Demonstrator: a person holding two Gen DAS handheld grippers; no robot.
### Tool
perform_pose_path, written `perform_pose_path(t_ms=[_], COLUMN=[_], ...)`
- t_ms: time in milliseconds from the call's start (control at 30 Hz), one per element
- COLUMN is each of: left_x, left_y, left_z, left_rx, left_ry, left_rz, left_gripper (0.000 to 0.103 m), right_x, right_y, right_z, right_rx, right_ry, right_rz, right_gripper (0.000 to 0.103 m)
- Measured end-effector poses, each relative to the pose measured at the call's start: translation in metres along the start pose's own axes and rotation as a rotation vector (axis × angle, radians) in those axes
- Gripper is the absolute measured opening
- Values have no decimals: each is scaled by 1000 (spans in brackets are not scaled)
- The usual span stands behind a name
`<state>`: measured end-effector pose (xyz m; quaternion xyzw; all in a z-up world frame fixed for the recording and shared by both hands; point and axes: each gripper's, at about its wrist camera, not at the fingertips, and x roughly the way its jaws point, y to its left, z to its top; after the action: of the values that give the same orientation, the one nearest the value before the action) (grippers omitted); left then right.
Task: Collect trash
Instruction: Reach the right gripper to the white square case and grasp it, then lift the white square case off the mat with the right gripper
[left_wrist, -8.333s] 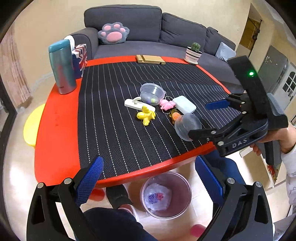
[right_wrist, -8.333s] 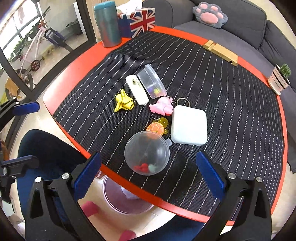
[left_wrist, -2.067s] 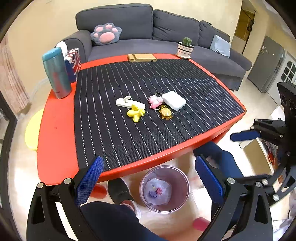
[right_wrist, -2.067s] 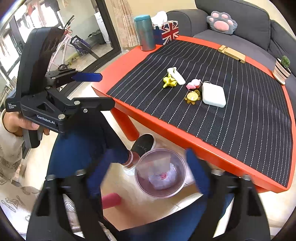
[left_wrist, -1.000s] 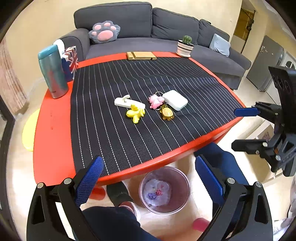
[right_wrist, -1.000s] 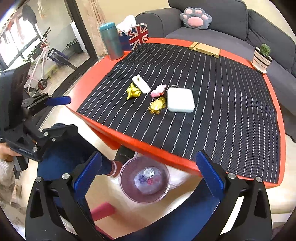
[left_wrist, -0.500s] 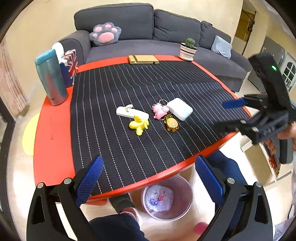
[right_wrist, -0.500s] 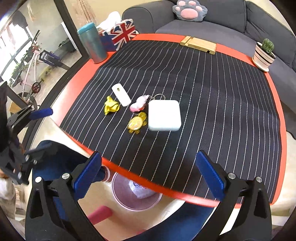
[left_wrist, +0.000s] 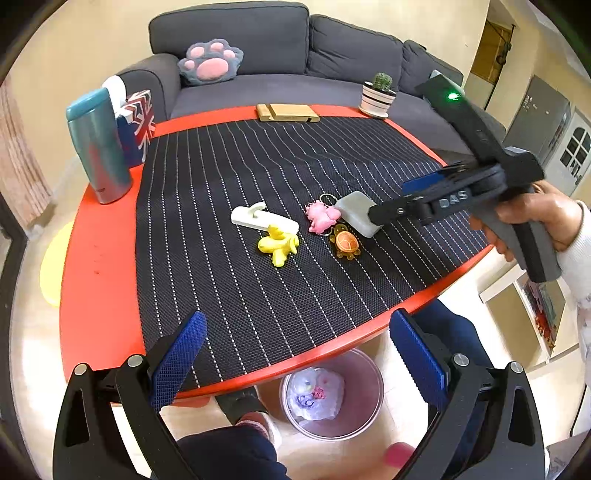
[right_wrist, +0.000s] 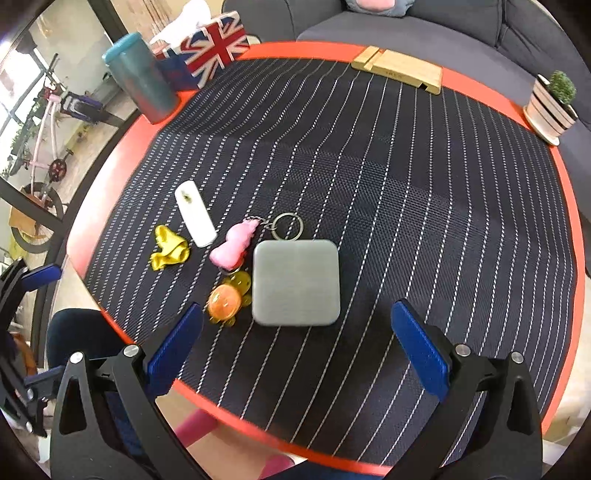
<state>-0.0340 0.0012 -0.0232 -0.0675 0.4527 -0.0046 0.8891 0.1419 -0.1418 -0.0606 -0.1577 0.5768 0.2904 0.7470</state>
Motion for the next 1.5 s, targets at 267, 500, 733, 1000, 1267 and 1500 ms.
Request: perform_pose_path(t_ms=[267,500,733,1000,1267,1500], left_x=[1,3,6,9,14,23], left_y=[5,9,9,7,7,11], left_z=[-1,-2,-2,-1,11,30], left_rx=[-14,-24,-29,-24,-38,-39], left_ry=[-1,2,6,9,10,12], left_rz=[-3,-4,-12,-11,-17,-4], left_gripper=[95,95,95,95,95,95], right_x=[23,32,32,25,1,-22], right_y=[-3,-6,-5,-13,-16,-15], right_z=[11,12,13,12,4,-10], right_rx=[-11,-7,-16,-6,9,14], right_ry=[59,76,74,57,5,-27], right_rz=[13,21,10,-8,-4,13], right_gripper=[93,78,70,57,57,57])
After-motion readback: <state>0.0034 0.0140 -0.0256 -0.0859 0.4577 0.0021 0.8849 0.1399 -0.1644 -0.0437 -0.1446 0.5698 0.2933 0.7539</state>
